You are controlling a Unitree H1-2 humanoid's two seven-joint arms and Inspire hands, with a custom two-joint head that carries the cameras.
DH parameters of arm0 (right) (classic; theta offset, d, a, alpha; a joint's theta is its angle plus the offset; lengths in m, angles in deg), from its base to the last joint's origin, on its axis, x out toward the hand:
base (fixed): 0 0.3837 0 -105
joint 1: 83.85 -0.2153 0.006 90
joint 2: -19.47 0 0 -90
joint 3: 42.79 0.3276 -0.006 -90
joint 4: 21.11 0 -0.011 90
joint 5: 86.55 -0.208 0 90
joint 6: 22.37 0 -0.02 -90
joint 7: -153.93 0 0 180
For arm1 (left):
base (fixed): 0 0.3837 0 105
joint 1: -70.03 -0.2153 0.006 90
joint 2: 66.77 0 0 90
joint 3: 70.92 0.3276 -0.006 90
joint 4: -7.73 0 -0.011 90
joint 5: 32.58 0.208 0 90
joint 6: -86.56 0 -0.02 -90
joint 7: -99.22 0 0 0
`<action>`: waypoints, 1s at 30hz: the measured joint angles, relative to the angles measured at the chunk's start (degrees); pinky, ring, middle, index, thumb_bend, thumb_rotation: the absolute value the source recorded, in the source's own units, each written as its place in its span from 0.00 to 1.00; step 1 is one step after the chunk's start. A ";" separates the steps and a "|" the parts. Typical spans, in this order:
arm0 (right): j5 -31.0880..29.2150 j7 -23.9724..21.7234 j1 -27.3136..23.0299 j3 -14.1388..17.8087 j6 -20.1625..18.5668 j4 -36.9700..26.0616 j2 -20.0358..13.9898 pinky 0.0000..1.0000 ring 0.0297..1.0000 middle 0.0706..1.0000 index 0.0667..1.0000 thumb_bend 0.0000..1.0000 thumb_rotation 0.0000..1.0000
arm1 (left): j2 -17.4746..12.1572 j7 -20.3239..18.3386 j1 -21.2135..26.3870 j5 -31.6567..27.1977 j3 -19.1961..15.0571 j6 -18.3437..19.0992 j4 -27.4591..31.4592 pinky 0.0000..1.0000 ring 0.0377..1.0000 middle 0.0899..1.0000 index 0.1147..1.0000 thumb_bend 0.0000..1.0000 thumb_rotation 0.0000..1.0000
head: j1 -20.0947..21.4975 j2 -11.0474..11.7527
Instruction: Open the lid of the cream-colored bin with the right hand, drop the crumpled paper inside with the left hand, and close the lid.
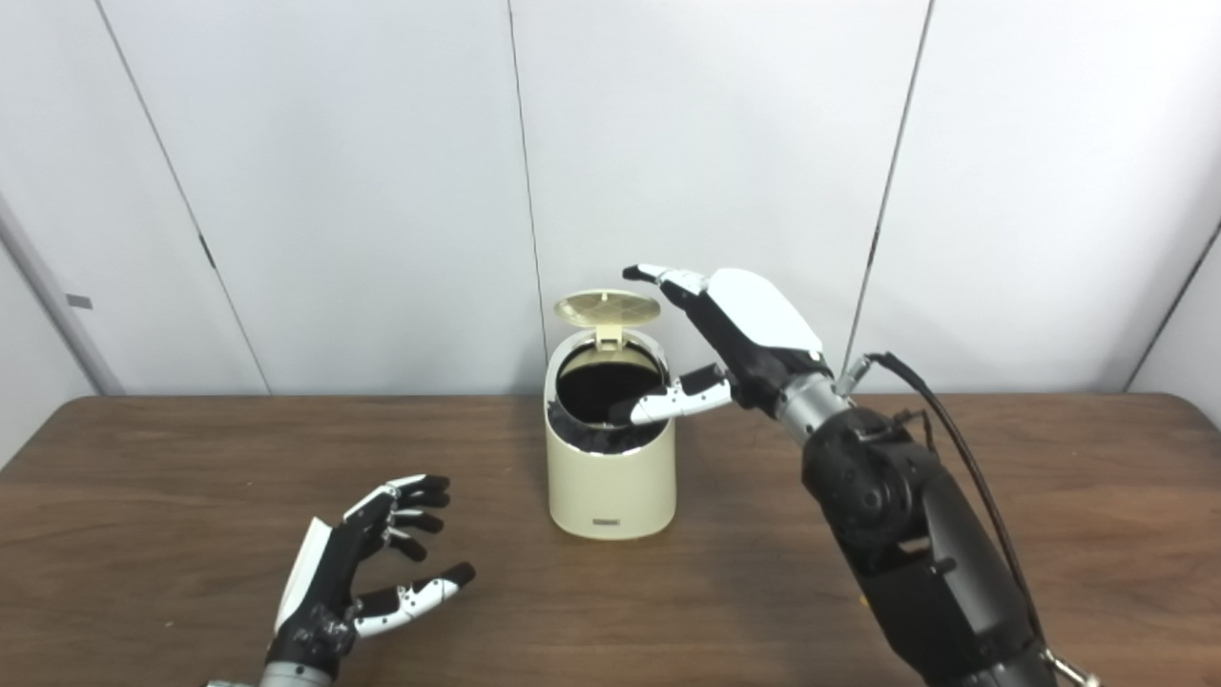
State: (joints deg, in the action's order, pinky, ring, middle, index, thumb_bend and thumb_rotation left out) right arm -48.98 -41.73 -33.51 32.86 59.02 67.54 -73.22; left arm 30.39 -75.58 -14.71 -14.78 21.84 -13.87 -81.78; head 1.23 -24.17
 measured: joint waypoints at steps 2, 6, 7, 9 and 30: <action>0.01 -0.17 -0.52 -0.32 0.13 0.00 -0.01 0.82 0.95 0.89 0.88 0.78 0.47 | 0.00 -0.32 0.00 0.02 0.05 0.00 0.00 0.51 0.63 0.69 0.72 0.70 0.09 | 0.00 0.00; 0.02 -0.80 -0.70 -0.99 0.90 -0.01 -0.29 0.82 0.96 0.87 0.86 0.79 0.47 | 0.03 -0.46 0.00 0.03 0.05 0.00 0.00 0.51 0.62 0.69 0.72 0.71 0.09 | -0.09 -0.09; 0.04 -1.15 -0.70 -1.13 1.07 -0.04 -0.47 0.83 0.96 0.87 0.86 0.79 0.47 | 0.04 -0.46 0.00 0.03 0.05 0.00 0.00 0.51 0.62 0.69 0.72 0.71 0.09 | -0.09 -0.09; 0.18 -1.55 -0.70 -1.29 1.28 -0.08 -0.93 0.82 0.96 0.87 0.86 0.79 0.47 | 0.13 -0.46 0.00 0.02 0.05 0.00 0.00 0.51 0.62 0.69 0.72 0.71 0.09 | -0.09 -0.18; 1.57 -4.71 2.63 -2.65 3.87 -8.67 -3.53 0.84 0.96 0.82 0.83 0.78 0.45 | 0.66 -0.52 -0.04 0.25 0.13 0.06 0.00 0.51 0.63 0.69 0.72 0.71 0.09 | -0.62 -0.79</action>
State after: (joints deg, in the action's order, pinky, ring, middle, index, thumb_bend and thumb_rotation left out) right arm -47.41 -46.44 -30.89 30.20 62.89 58.87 -76.76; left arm 31.05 -76.10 -14.75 -14.53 21.97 -13.81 -81.79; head 0.62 -24.96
